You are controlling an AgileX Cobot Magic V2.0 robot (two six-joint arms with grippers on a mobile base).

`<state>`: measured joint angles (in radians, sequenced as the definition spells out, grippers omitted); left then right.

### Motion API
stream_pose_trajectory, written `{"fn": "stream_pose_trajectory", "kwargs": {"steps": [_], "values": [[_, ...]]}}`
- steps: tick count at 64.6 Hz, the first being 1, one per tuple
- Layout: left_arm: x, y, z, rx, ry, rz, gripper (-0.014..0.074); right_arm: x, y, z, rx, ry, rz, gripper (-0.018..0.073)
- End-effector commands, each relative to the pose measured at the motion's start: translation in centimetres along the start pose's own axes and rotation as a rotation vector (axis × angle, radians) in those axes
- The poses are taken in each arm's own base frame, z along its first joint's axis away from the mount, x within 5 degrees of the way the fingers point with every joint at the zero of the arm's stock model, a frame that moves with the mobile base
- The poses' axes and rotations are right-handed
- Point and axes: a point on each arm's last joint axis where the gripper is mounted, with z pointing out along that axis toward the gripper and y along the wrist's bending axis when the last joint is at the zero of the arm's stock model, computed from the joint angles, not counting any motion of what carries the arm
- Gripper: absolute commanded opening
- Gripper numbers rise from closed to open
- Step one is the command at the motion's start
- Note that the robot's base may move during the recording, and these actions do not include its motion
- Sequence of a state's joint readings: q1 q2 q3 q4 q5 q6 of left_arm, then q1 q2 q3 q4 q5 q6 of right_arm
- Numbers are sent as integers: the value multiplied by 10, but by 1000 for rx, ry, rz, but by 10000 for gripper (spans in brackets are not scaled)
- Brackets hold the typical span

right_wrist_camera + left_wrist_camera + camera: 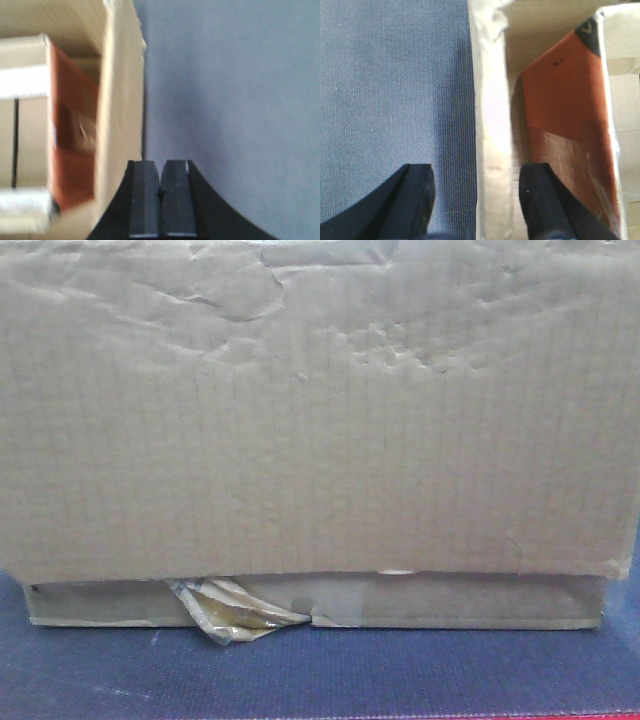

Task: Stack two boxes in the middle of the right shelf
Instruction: 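Lift the stacked boxes off the table with both grippers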

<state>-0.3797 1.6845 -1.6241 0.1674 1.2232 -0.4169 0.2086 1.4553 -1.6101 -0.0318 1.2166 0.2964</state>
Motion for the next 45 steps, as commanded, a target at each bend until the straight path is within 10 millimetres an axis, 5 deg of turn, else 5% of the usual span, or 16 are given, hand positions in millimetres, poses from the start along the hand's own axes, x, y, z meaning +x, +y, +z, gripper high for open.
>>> {"fn": "stream_pose_trajectory", "kwargs": {"steps": [1, 16, 22, 32, 45], "values": [[0, 1, -5, 11, -12, -7, 298, -10, 8, 5, 3, -8, -15, -139], [0, 1, -5, 11, -12, -7, 298, -13, 31, 27, -12, 34, -69, -132], [0, 1, -5, 11, -12, -7, 298, -13, 32, 30, -9, 41, -45, -32], [0, 1, -5, 11, -12, -7, 298, -13, 31, 31, -2, 43, -40, 271], [0, 1, -5, 11, -12, -7, 298, -1, 28, 48, 25, 109, -36, 299]]}}
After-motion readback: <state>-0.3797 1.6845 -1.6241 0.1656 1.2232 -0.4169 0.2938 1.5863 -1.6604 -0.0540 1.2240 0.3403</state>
